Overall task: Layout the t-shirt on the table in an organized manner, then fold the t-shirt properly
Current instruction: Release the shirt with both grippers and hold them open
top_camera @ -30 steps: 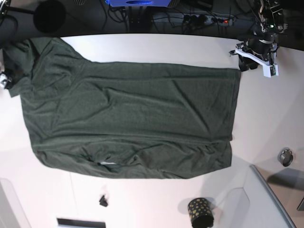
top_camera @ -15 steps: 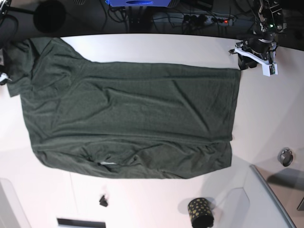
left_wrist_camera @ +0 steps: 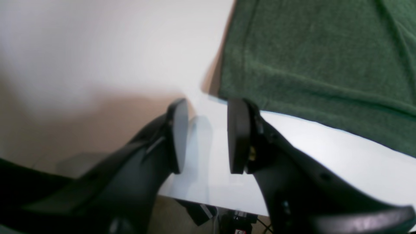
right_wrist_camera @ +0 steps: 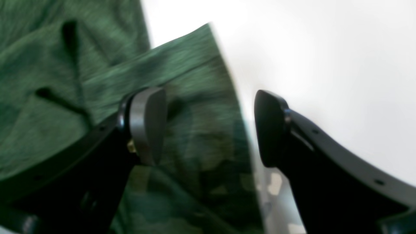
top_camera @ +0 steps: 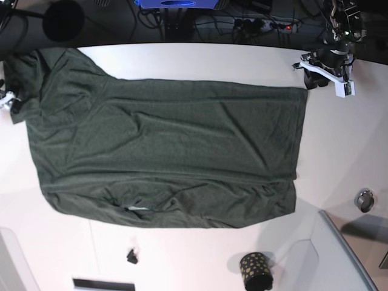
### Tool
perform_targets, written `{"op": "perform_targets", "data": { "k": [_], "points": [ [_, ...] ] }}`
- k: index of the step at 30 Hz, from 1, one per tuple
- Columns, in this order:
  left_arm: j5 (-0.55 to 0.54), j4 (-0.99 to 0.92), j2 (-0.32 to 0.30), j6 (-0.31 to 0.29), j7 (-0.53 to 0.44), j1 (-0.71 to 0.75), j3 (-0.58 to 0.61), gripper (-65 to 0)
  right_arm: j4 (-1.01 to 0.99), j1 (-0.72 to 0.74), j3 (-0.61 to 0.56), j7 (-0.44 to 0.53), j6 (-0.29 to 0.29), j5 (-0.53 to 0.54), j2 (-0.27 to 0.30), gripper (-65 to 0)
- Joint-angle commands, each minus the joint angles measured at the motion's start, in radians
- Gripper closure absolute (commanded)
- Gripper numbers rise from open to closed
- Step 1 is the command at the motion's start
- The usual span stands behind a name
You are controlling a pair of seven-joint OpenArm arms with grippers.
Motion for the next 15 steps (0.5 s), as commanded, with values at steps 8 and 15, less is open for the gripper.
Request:
{"op": "perform_targets", "data": {
  "k": [8, 15],
  "points": [
    [-0.01, 0.016, -0.009, 0.0, -0.022, 0.004, -0.006, -20.7, -0.114, 0.048, 0.005, 0.023, 0.003, 0.002, 0.032, -33.9],
    [-0.01, 0.016, -0.009, 0.0, -0.022, 0.004, -0.006, -20.7, -0.135, 0.054, 0.005, 0.025, 0.003, 0.002, 0.03, 0.0]
  ]
}}
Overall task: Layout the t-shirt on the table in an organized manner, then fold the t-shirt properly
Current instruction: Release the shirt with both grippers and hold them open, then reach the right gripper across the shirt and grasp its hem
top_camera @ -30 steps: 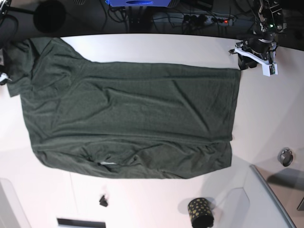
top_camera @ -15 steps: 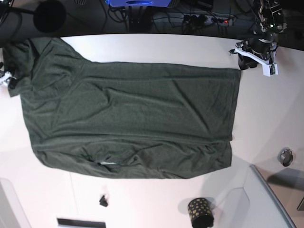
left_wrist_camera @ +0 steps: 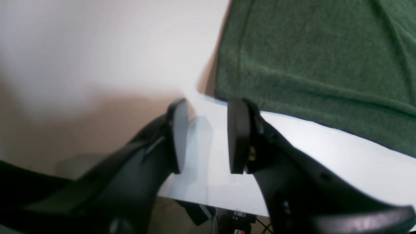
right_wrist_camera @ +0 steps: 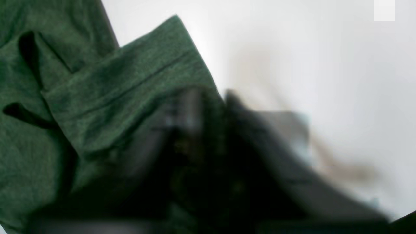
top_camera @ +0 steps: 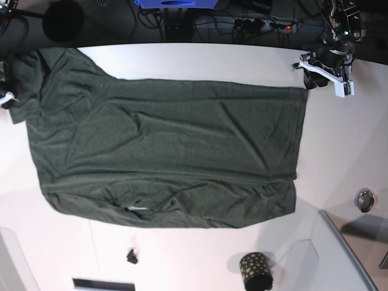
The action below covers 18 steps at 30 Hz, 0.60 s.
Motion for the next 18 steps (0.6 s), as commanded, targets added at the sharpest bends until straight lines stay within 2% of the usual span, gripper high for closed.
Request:
{"op": "perform_targets", "data": {
  "k": [1, 6, 9, 11, 18],
  "points": [
    [-0.01, 0.016, -0.011, -0.001, -0.022, 0.004, -0.006, -20.7, 0.013, 0.004, 0.004, -0.01, 0.006, 0.002, 0.019, 0.0],
    [-0.01, 0.008, -0.011, -0.001, -0.022, 0.005, -0.006, -20.7, 0.216, -0.074, 0.013, -0.013, 0.007, 0.006, 0.008, -0.6],
    [-0.01, 0.008, -0.011, -0.001, -0.022, 0.007, -0.006, -20.7, 0.395, -0.139, 0.013, -0.024, 0.006, 0.006, -0.035, -0.6],
    [-0.01, 0.008, -0.011, -0.001, -0.022, 0.008, -0.008, -20.7, 0.526, -0.18, 0.013, -0.071, 0.006, 0.006, -0.05, -0.6],
    [-0.01, 0.009, -0.011, -0.001, -0.022, 0.01, -0.008, -20.7, 0.919, -0.241, 0.004, -0.18, 0.01, 0.008, -0.18, -0.6]
  ]
}}
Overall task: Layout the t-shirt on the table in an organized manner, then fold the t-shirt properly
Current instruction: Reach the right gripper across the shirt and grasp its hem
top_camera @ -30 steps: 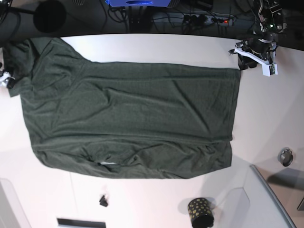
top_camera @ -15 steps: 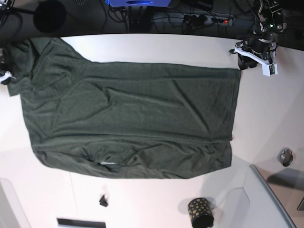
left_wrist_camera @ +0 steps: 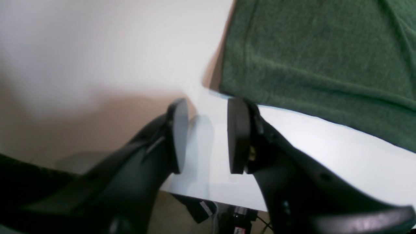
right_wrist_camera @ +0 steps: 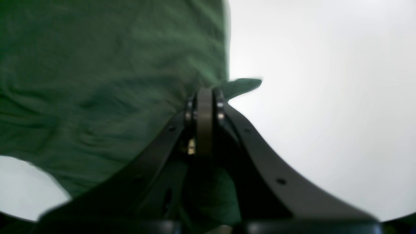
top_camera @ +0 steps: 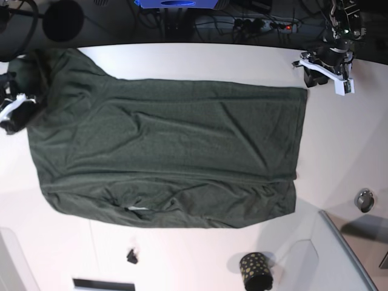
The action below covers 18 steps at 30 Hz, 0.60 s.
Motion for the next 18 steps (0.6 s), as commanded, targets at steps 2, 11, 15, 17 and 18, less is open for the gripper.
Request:
{"op": "perform_targets", "data": {
  "k": [2, 11, 15, 17, 18],
  "points": [
    [-0.009, 0.016, -0.013, 0.0, -0.019, 0.003, -0.005, -20.7, 0.125, 0.009, 0.003, -0.028, 0.046, 0.01, -0.024, -0.6],
    [-0.008, 0.017, -0.014, 0.0, -0.019, -0.002, -0.005, -20.7, 0.252, 0.077, -0.118, -0.174, 0.175, 0.009, -0.12, -0.6],
    [-0.006, 0.017, -0.014, 0.0, -0.019, 0.0, -0.005, -20.7, 0.25, 0.118, -0.259, -0.172, 0.175, 0.009, -0.122, -0.6],
    [-0.005, 0.017, -0.014, 0.0, -0.019, 0.001, -0.005, -20.7, 0.249, 0.152, -0.348, -0.172, 0.175, 0.009, -0.122, -0.6],
    [-0.005, 0.017, -0.014, 0.0, -0.019, 0.001, -0.005, -20.7, 0.247, 0.17, -0.399, -0.174, 0.175, 0.009, -0.122, -0.6]
  ]
}}
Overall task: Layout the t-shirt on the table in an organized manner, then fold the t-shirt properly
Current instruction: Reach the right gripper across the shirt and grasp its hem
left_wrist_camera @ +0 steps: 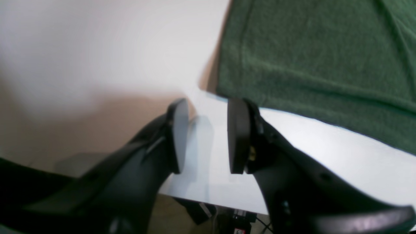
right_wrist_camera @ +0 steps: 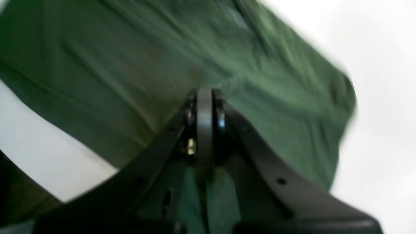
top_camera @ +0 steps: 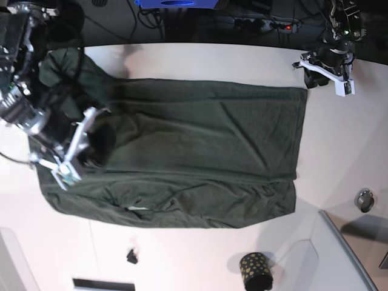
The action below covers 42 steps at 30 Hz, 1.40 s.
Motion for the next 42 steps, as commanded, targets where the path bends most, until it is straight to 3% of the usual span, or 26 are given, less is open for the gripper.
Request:
{"op": "perform_targets", "data": {
  "k": [1, 8, 13, 20, 23, 32, 38, 42],
  "points": [
    [-0.006, 0.02, -0.011, -0.001, -0.019, 0.007, -0.004, -20.7, 0.012, 0.029, -0.037, 0.021, 0.004, 0.015, 0.005, -0.6],
    [-0.006, 0.023, -0.011, -0.001, -0.013, 0.008, -0.004, -20.7, -0.109, 0.18, -0.228, 0.023, -0.08, 0.012, -0.07, -0.6],
    [-0.003, 0.017, -0.012, -0.001, -0.013, 0.01, -0.004, -20.7, -0.198, 0.279, -0.318, 0.024, -0.08, 0.012, -0.132, -0.6],
    [-0.003, 0.017, -0.012, -0.001, -0.011, 0.011, -0.004, -20.7, -0.322, 0.412, -0.337, 0.026, -0.082, 0.012, -0.213, -0.6],
    [-0.003, 0.024, -0.012, -0.001, -0.011, 0.027, -0.004, -20.7, -0.413, 0.447, -0.338, 0.095, -0.082, 0.012, -0.228, -0.6],
    [-0.003, 0.024, -0.012, -0.001, -0.011, 0.04, -0.004, -20.7, -0.707, 0.529, -0.524, 0.337, -0.085, 0.016, -0.231, -0.6],
    [-0.002, 0.024, -0.012, -0.001, -0.011, 0.04, -0.004, -20.7, -0.812, 0.608, -0.65, 0.486, -0.183, 0.016, -0.234, -0.6],
    [-0.002, 0.024, -0.012, -0.001, -0.011, 0.04, -0.004, -20.7, -0.91, 0.684, -0.693, 0.575, -0.189, 0.016, -0.238, -0.6]
  ]
}}
